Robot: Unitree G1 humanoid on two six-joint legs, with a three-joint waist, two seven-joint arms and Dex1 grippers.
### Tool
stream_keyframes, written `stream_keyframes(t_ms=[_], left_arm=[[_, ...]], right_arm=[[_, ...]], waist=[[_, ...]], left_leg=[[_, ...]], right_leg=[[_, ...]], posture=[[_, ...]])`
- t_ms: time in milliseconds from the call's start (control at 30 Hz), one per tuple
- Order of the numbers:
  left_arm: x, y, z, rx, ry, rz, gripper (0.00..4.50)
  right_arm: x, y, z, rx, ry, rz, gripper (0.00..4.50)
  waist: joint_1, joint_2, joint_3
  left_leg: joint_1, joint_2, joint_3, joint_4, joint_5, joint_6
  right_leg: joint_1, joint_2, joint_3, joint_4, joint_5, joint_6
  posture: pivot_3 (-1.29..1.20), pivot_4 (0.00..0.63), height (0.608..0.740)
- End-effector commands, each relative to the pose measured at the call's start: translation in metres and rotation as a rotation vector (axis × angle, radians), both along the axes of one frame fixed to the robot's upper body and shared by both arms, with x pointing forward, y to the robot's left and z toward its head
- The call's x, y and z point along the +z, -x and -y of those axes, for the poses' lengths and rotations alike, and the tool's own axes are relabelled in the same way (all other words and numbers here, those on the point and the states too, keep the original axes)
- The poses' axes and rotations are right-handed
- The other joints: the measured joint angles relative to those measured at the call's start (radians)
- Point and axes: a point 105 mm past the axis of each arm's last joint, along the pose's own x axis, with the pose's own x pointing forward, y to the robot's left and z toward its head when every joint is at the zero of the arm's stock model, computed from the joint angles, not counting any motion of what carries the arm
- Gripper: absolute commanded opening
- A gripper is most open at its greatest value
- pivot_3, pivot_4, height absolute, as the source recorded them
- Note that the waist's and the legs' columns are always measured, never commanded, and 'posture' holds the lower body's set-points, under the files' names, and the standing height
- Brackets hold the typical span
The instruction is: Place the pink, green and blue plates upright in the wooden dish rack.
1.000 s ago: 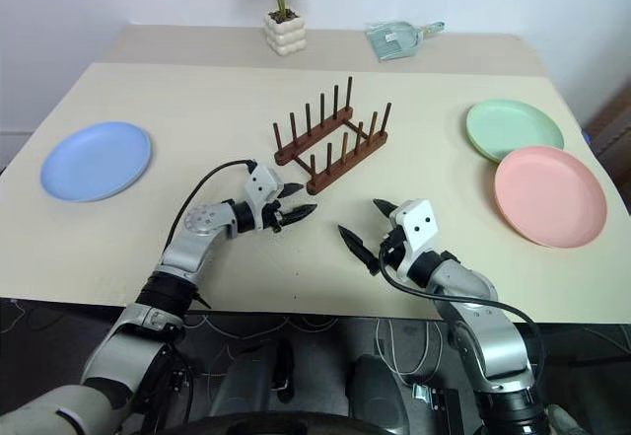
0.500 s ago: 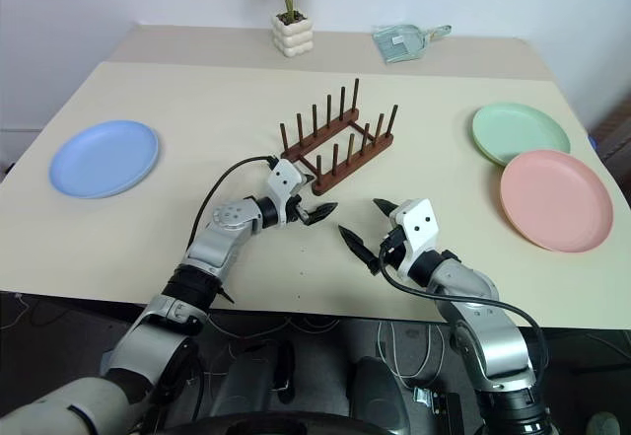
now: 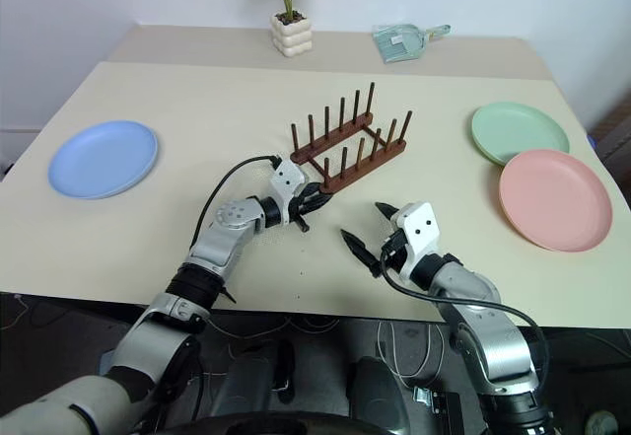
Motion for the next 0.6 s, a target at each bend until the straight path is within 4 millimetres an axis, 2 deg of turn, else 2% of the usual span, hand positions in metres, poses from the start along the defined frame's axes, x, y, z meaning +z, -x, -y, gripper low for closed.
stream_keyframes(t_ms=[33, 300, 467, 600], left_arm=[[-0.007, 0.014, -0.002, -0.140, -0.028, -0.008, 0.75], [0.010, 0.023, -0.026, -0.391, -0.071, -0.016, 0.75], [0.009, 0.029, -0.033, -0.503, -0.099, -0.046, 0.75], [0.012, 0.028, -0.039, -0.540, -0.100, -0.058, 0.75]], right_arm=[[0.010, 0.003, 0.017, -0.031, 0.042, 0.034, 4.50], [-0.005, 0.024, 0.040, -0.031, 0.115, -0.065, 4.50], [-0.010, 0.034, 0.046, -0.046, 0.143, -0.096, 4.50], [-0.010, 0.034, 0.046, -0.067, 0.143, -0.088, 4.50]], waist=[[-0.002, 0.000, 0.000], [-0.007, 0.000, 0.000], [-0.005, -0.001, 0.001], [-0.003, -0.001, 0.001]], left_leg=[[0.000, 0.000, 0.000, -0.001, 0.000, 0.000], [-0.001, 0.001, 0.001, -0.005, 0.001, -0.002], [-0.003, 0.000, 0.001, -0.004, 0.001, -0.001], [-0.005, 0.000, 0.001, -0.003, 0.001, -0.001]], right_leg=[[0.000, 0.000, 0.000, 0.000, 0.000, 0.000], [-0.004, 0.001, 0.000, 0.000, 0.000, -0.001], [-0.005, 0.001, 0.000, 0.000, 0.000, -0.001], [-0.007, 0.002, 0.000, 0.000, 0.000, -0.001]], posture=[[0.00, 0.150, 0.732], [0.00, 0.150, 0.732], [0.00, 0.150, 0.732], [0.00, 0.150, 0.732]])
